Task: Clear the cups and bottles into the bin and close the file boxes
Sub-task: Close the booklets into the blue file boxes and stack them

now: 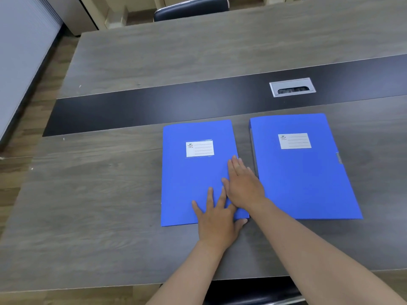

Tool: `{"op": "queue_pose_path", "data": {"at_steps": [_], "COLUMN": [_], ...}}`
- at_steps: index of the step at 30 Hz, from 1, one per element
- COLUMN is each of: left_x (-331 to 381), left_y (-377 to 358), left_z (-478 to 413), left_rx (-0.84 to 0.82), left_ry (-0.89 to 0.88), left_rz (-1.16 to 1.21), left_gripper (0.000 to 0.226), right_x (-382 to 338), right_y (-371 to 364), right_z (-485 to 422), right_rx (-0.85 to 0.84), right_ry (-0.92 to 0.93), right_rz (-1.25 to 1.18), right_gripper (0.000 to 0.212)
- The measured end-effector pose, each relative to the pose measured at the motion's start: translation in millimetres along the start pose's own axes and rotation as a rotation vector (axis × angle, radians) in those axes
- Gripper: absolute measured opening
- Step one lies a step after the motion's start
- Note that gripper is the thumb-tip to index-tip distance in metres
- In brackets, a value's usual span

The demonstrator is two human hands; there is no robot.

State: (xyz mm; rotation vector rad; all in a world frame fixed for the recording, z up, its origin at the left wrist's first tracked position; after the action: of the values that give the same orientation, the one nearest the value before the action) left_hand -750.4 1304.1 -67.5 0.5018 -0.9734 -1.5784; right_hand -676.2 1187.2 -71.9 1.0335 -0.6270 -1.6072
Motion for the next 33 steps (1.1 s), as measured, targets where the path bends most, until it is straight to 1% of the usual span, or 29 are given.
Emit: {"op": "queue_pose_path", "data": {"at_steps": [1,3,6,8,11,12,14,16,18,20,21,23,26,27,28,29,30,31,33], "left_x": [-2.5,-4.9,-15.4,-40.9,-96.2,-113.0,-142.8,-164.9,-178.4,-178.9,-176.0,-167.3,-163.0,-163.4,-164.4,-161.9,-158.7,-153.6,-139.7], "left_y": [-1.8,-2.4,12.3,24.1,48.4,55.9,62.9,62.9,56.7,52.4,51.8,52.1,50.0,51.0,54.4,59.9,64.2,70.4,86.5], "left_z": [-1.2,2.9,11.9,14.5,5.3,-0.1,-13.1,-26.9,-38.0,-43.7,-45.3,-44.4,-38.8,-36.0,-31.1,-28.0,-24.9,-21.2,-14.8], "left_rx": [0.012,-0.014,0.052,0.056,0.367,0.426,0.415,0.36,0.293,0.214,0.186,0.157,0.211,0.229,0.244,0.25,0.245,0.23,0.203], "left_ry": [0.002,-0.022,-0.099,-0.04,0.065,0.128,0.268,0.344,0.369,0.391,0.381,0.316,0.264,0.259,0.244,0.219,0.187,0.145,0.07], "left_rz": [-0.008,-0.006,0.045,0.236,0.607,0.751,1.003,1.115,1.126,1.047,1.007,0.984,1.112,1.174,1.257,1.374,1.502,1.587,1.616], "left_gripper": [0.063,0.062,0.056,0.065,0.083,0.088,0.099,0.111,0.121,0.132,0.133,0.118,0.094,0.084,0.07,0.053,0.044,0.039,0.039], "right_x": [0.1,-0.5,1.1,4.5,9.2,9.7,7.9,6.2,2.6,-0.8,-3.0,-7.4,-4.7,-4.4,-6.3,-6.5,-6.1,-5.4,-3.8], "right_y": [-0.5,-0.1,5.7,7.7,7.9,7.2,8.0,7.8,8.1,4.9,2.9,-0.7,-4.1,-1.0,2.4,7.8,12.5,18.0,34.5], "right_z": [0.3,1.8,5.5,10.7,15.3,14.9,9.7,1.3,-6.2,-12.2,-13.8,-12.6,-12.2,-9.2,-7.0,-4.3,-1.7,0.7,7.4], "right_rx": [-0.006,-0.011,-0.051,-0.05,0.037,0.059,0.078,0.106,0.125,0.117,0.108,0.092,0.087,0.069,0.048,0.031,0.037,0.053,0.08], "right_ry": [0.005,0.007,0.043,0.047,-0.027,-0.056,-0.119,-0.168,-0.217,-0.257,-0.262,-0.245,-0.192,-0.164,-0.132,-0.111,-0.093,-0.077,-0.026], "right_rz": [-0.002,-0.023,-0.144,-0.262,-0.488,-0.572,-0.705,-0.751,-0.772,-0.777,-0.785,-0.798,-0.879,-0.891,-0.91,-0.958,-1.011,-1.04,-1.028], "right_gripper": [0.067,0.068,0.071,0.076,0.083,0.085,0.09,0.095,0.1,0.103,0.102,0.097,0.085,0.084,0.084,0.082,0.076,0.07,0.062]}}
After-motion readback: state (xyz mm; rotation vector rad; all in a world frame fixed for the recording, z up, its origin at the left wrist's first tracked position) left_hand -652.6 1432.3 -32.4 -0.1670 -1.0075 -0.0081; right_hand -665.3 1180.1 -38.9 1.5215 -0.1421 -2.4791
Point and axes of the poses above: each hand's wrist, its own z-axis away from the middle knuckle, its own y-axis out of the back of the hand, x = y × z, the point moved 1 cm from there along -z, towards the middle knuckle, and after that the axes turned 10 degrees about -x, right-handed, at the moved point
